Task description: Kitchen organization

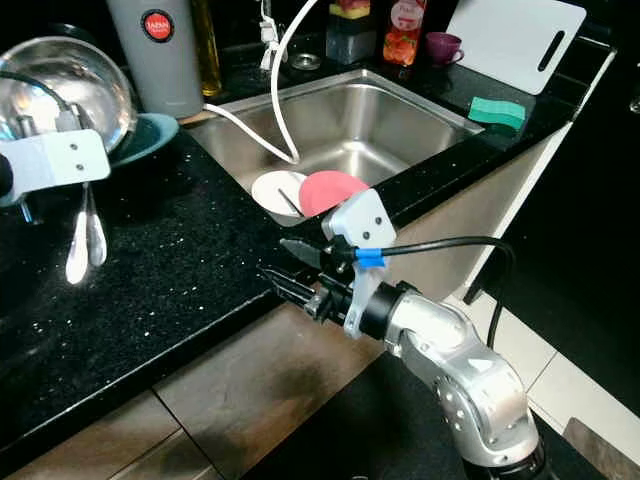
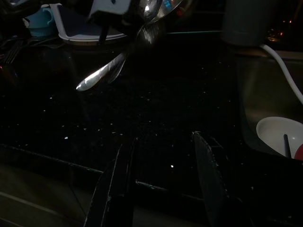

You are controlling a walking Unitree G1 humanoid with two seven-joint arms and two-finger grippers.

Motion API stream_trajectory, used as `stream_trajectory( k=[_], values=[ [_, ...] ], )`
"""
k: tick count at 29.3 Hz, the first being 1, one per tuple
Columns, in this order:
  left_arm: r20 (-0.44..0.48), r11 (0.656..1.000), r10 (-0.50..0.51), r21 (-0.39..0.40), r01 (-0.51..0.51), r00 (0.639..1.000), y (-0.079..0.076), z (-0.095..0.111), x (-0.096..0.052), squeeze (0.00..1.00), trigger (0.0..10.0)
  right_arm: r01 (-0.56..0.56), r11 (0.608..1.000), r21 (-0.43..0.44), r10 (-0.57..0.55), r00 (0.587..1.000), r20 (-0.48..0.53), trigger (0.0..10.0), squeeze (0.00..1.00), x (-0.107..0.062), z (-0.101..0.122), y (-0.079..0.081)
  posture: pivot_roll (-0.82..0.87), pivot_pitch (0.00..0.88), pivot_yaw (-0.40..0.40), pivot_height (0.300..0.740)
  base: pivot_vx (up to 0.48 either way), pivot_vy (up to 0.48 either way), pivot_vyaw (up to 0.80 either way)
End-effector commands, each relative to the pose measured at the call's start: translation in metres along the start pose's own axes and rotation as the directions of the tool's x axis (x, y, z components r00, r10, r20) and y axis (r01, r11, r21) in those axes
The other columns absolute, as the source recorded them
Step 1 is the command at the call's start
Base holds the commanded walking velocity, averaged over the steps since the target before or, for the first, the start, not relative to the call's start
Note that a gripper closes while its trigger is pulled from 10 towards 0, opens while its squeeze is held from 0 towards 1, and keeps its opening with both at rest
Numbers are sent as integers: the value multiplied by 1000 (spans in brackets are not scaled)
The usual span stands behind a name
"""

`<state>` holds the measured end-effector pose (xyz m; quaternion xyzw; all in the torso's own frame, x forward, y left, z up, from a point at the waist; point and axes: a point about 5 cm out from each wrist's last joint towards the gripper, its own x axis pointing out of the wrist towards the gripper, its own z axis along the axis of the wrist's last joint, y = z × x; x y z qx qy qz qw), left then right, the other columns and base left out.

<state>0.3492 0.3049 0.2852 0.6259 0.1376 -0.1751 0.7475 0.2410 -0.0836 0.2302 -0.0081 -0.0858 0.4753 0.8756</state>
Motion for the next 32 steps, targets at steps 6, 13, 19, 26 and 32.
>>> stream_trajectory(
  k=[6, 13, 19, 26, 32],
  values=[
    [-38, 997, 62, 48, -60, 997, 12, -3, -6, 0, 10000, -5, 1000, -5, 4, 1000, -4, 10000, 0, -1, -1, 1, -19, 21, -31, 740, 0, 0, 0],
    [-6, 998, 45, 37, -45, 999, 7, 2, -2, 0, 10000, -6, 1000, -5, 6, 1000, -5, 10000, 0, 0, -1, 1, -18, 21, -32, 740, 0, 0, 0],
    [-34, 988, 139, 75, -136, 990, 19, 0, -5, 0, 10000, -5, 1000, -5, 5, 1000, -5, 10000, 0, 0, -1, 1, -18, 20, -32, 740, 0, 0, 0],
    [79, 966, 226, 109, -234, 971, 25, 20, -5, 0, 9569, -5, 1000, -4, 5, 1000, -2, 10000, 0, 1, -1, 0, -13, 20, -33, 740, 0, 0, 0],
    [151, 978, 177, 88, -191, 973, 1, 33, 3, 0, 9059, -7, 1000, -3, 7, 1000, 0, 10000, 0, 2, -2, 0, -7, 13, -34, 740, 0, 0, 0]
  ],
)
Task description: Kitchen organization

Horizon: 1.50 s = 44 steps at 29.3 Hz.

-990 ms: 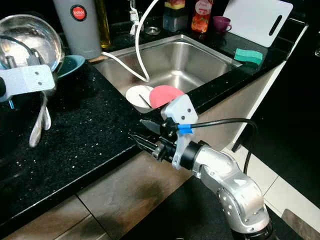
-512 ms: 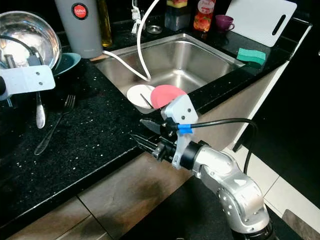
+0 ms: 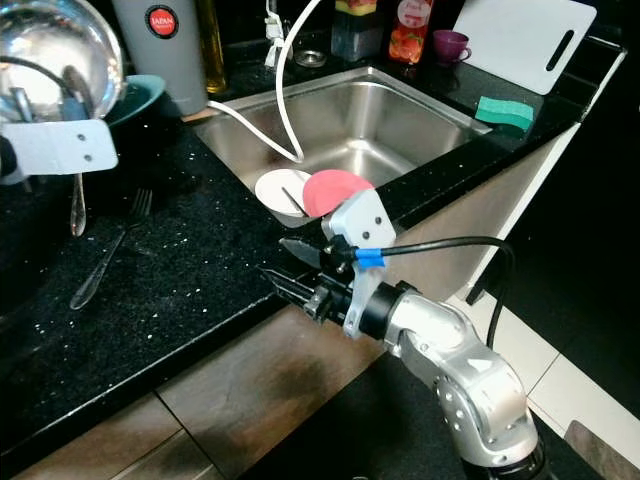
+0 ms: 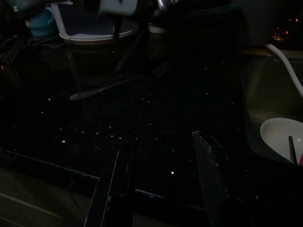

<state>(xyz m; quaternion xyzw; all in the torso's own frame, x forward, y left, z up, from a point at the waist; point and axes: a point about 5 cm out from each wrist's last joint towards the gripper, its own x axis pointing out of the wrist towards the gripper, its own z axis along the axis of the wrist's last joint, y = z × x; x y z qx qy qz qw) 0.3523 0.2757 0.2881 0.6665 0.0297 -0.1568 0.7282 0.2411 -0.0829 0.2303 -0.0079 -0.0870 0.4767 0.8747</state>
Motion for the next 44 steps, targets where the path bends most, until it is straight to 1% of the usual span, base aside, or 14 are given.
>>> stream_trajectory(
  k=[1, 2, 7, 13, 17, 21, 24, 25, 29, 32, 36, 38, 42, 44],
  values=[
    [24, 1000, 11, -26, -10, 1000, -3, 4, -1, 0, 9059, -5, 1000, -3, 5, 1000, -2, 10000, 0, 1, -2, 0, -7, 13, -34, 740, 0, 0, 0],
    [24, 1000, 11, -26, -10, 1000, -3, 4, -1, 0, 9059, -5, 1000, -3, 5, 1000, -2, 10000, 0, 1, -2, 0, -7, 13, -34, 740, 0, 0, 0],
    [-7, 996, -46, -81, 46, 999, -30, -6, -6, 0, 8824, -7, 1000, -2, 7, 1000, -2, 10000, 0, 1, -2, 0, 1, 12, -37, 740, 0, 0, 0],
    [-53, 994, -48, -100, 43, 997, -37, -17, -15, 0, 8549, -9, 1000, 1, 9, 1000, 0, 10000, 0, 1, -2, 1, 7, 16, -40, 740, 0, 0, 0],
    [-71, 995, -17, -99, 10, 997, -31, -20, -19, 0, 8196, -11, 1000, 2, 11, 1000, 0, 10000, 0, 2, -3, 0, 14, 13, -40, 740, 0, 0, 0],
    [-40, 988, 26, -152, -32, 999, -23, -14, -23, 0, 7843, -12, 1000, 2, 12, 1000, 2, 10000, 0, 3, -3, 0, 13, 9, -37, 740, 0, 0, 0],
    [47, 965, 47, -261, -33, 998, -14, -1, -27, 0, 7843, -10, 1000, 1, 10, 1000, 2, 10000, 0, 4, -4, 0, 11, 6, -34, 740, 0, 0, 0],
    [47, 965, 47, -261, -33, 998, -14, -1, -27, 0, 7843, -10, 1000, 1, 10, 1000, 2, 10000, 0, 4, -4, 0, 11, 6, -34, 740, 0, 0, 0],
    [268, 892, 85, -450, 47, 960, 5, 24, -40, 0, 7647, -6, 1000, 0, 6, 1000, 4, 10000, 0, 4, -4, -1, 20, 4, -31, 740, 0, 0, 0],
    [313, 875, 98, -479, 68, 945, 11, 29, -43, 0, 7373, -7, 1000, 1, 7, 1000, 5, 10000, 0, 4, -4, -1, 27, 1, -30, 740, 0, 0, 0],
    [414, 835, 145, -538, 113, 899, 24, 44, -51, 0, 7529, -9, 1000, 7, 9, 1000, 14, 10000, 0, 6, -5, 0, 31, 0, -25, 740, 0, 0, 0],
    [424, 828, 153, -548, 118, 893, 26, 47, -52, 0, 7569, -8, 1000, 9, 8, 1000, 17, 10000, 0, 6, -5, 0, 30, 0, -26, 740, 0, 0, 0],
    [375, 837, 135, -539, 97, 917, 24, 44, -55, 0, 7569, -5, 1000, 10, 5, 1000, 18, 10000, 0, 6, -6, 1, 29, 0, -23, 740, 0, 0, 0],
    [307, 852, 118, -520, 62, 944, 22, 36, -57, 0, 7333, -3, 1000, 9, 2, 1000, 18, 10000, 0, 6, -6, 0, 29, 0, -22, 740, 0, 0, 0]
  ],
)
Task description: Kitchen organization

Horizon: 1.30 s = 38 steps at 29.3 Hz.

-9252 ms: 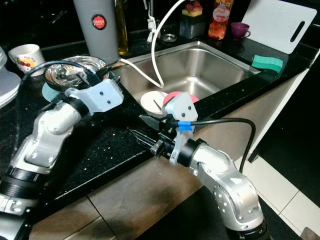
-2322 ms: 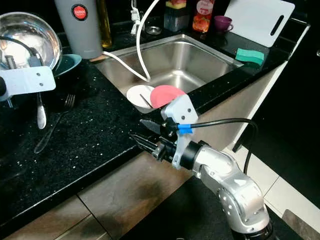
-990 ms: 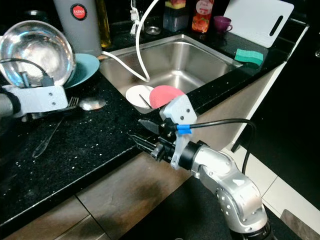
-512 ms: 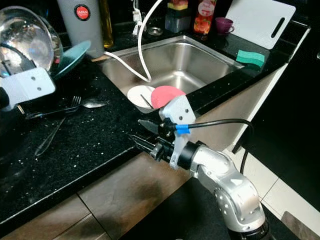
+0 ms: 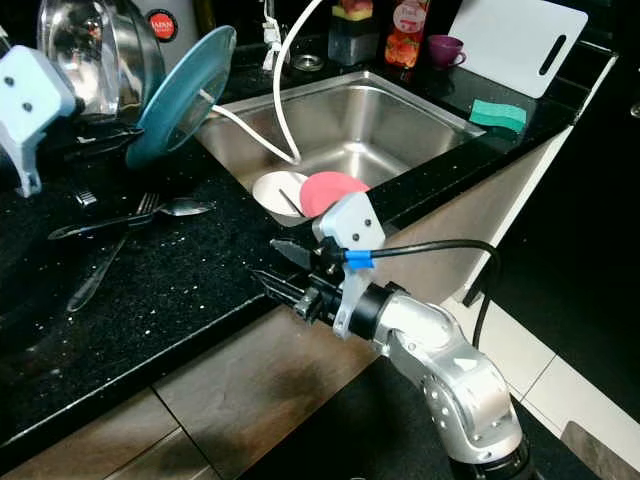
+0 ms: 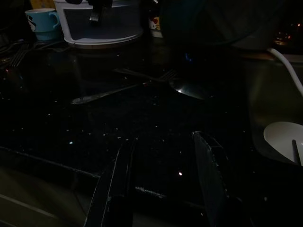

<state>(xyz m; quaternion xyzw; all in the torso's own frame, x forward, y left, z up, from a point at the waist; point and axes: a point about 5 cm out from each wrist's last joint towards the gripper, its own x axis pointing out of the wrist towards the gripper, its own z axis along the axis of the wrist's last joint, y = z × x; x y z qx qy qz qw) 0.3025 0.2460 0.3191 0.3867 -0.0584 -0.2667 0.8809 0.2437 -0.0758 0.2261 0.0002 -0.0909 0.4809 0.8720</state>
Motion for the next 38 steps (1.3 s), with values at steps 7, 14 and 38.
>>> stream_trajectory(
  k=[7, 14, 38],
  values=[
    [-294, 971, 143, 225, -77, 945, 25, -18, -41, 0, 6196, 5, 1000, 1, -5, 1000, 4, 10000, 0, -1, -1, -2, 33, 0, -24, 740, 0, 0, 0],
    [-407, 975, 54, 219, 40, 912, 21, -8, -70, 0, 6000, -2, 1000, 7, 2, 1000, 7, 10000, 0, 1, -3, -1, 69, 2, -31, 740, 0, 0, 0],
    [-476, 949, -300, -65, 307, 827, -36, -4, -97, 0, 10000, -16, 1000, 6, 16, 1000, 17, 10000, 0, 5, -6, -3, 96, 0, -40, 740, 0, 0, 0]
  ],
)
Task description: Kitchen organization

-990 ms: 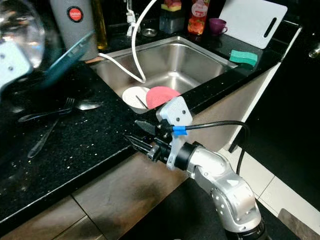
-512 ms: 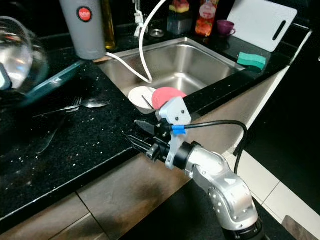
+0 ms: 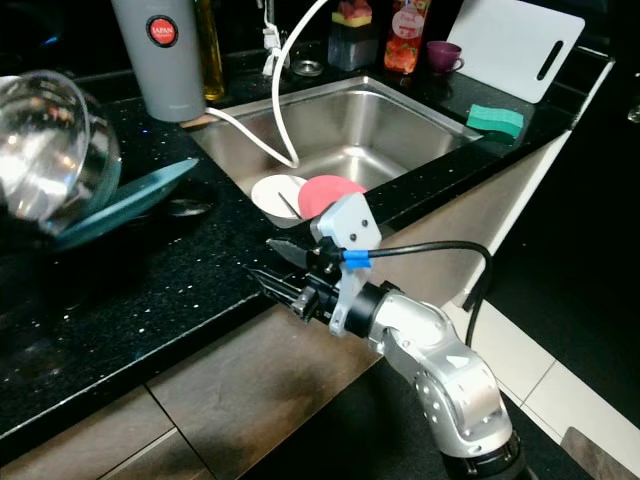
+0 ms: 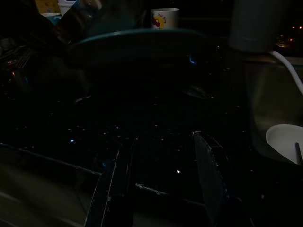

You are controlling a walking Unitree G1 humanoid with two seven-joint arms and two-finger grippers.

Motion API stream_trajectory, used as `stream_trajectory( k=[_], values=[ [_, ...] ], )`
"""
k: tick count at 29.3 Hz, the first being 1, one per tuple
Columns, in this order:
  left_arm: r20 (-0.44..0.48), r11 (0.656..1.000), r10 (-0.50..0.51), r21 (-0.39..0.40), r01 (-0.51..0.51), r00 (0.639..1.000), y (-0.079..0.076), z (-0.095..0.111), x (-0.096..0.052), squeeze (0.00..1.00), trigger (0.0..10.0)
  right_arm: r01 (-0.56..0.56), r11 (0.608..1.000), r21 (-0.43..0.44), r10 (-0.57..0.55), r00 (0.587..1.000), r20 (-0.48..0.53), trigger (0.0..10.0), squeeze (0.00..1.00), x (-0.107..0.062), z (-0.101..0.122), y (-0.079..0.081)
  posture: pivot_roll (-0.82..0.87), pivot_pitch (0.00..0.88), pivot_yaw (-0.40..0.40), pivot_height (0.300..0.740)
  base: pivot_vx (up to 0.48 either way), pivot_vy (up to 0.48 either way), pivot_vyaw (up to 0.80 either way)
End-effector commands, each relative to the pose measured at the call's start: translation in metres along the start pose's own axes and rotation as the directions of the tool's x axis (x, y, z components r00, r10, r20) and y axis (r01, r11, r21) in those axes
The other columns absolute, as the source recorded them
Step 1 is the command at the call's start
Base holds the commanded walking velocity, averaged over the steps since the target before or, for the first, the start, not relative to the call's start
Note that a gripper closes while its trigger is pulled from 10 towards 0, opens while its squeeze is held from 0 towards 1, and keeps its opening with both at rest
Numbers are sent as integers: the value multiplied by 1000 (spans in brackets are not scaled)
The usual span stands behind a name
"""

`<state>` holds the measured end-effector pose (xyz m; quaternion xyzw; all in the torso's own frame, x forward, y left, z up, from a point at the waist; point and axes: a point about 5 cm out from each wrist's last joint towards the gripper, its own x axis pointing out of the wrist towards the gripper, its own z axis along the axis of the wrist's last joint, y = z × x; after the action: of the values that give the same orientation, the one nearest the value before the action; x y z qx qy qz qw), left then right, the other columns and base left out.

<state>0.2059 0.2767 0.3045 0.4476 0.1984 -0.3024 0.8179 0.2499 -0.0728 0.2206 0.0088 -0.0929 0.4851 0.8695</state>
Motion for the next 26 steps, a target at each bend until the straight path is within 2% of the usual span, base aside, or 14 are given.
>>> stream_trajectory(
  k=[1, 2, 5, 9, 10, 11, 12, 16, 17, 18, 19, 20, 26],
  values=[
    [-46, 1000, -17, -4, 17, 999, -1, -4, 2, 0, 10000, -8, 1000, -8, 8, 1000, 4, 10000, 0, 1, 0, 1, 96, 0, -40, 740, 0, 0, 0],
    [-77, 1000, -4, -12, 3, 997, -3, -11, 8, 0, 10000, -5, 1000, -9, 5, 1000, 4, 10000, 0, 0, 0, 0, 95, 0, -38, 740, 0, 0, 0],
    [-99, 1000, 13, -2, -13, 995, -3, -15, 14, 0, 10000, -4, 1000, -9, 4, 1000, 5, 10000, 0, 0, 0, 0, 95, 0, -38, 740, 0, 0, 0],
    [-98, 1000, 17, -3, -17, 995, -3, -16, 15, 0, 10000, -3, 1000, -10, 3, 1000, 5, 10000, 0, 0, 0, 0, 95, 0, -38, 740, 0, 0, 0],
    [-72, 1000, 25, -15, -26, 997, -3, -15, 16, 682, 10000, -2, 1000, -9, 2, 1000, 5, 10000, 0, 0, 0, 0, 90, 0, -32, 740, 0, 0, 0],
    [-72, 1000, 25, -15, -26, 997, -3, -15, 16, 682, 10000, -2, 1000, -9, 2, 1000, 5, 10000, 0, 0, 0, 0, 90, 0, -32, 740, 0, 0, 0],
    [-49, 999, 28, -19, -29, 998, -3, -14, 17, 1000, 10000, -1, 1000, -10, 1, 1000, 4, 10000, 0, 0, 0, 0, 90, 0, -31, 740, 0, 0, 0],
    [6, 999, 27, -32, -27, 1000, -4, -9, 19, 1000, 10000, 1, 1000, -10, -1, 1000, 4, 10000, 0, 0, 0, 0, 91, 0, -32, 740, 0, 0, 0],
    [3, 998, 50, -24, -50, 999, -1, -10, 19, 910, 10000, 0, 1000, -10, 0, 1000, 4, 10000, 0, -1, -1, 0, 92, 0, -32, 740, 0, 0, 0],
    [3, 998, 50, -24, -50, 999, -1, -10, 19, 910, 10000, 0, 1000, -10, 0, 1000, 4, 10000, 0, -1, -1, 0, 92, 0, -32, 740, 0, 0, 0],
    [-1, 998, 65, -18, -65, 998, 0, -11, 19, 145, 10000, 0, 1000, -9, 0, 1000, 4, 10000, 0, -1, -1, 0, 92, 0, -32, 740, 0, 0, 0],
    [1, 998, 66, -19, -66, 998, 1, -11, 18, 0, 10000, 0, 1000, -10, 0, 1000, 4, 10000, 0, -1, -1, 0, 92, 0, -32, 740, 0, 0, 0],
    [6, 997, 67, -28, -67, 998, 1, -12, 18, 0, 10000, -2, 1000, -10, 2, 1000, 5, 10000, 0, 0, -1, 0, 94, 0, -33, 740, 0, 0, 0]
  ],
)
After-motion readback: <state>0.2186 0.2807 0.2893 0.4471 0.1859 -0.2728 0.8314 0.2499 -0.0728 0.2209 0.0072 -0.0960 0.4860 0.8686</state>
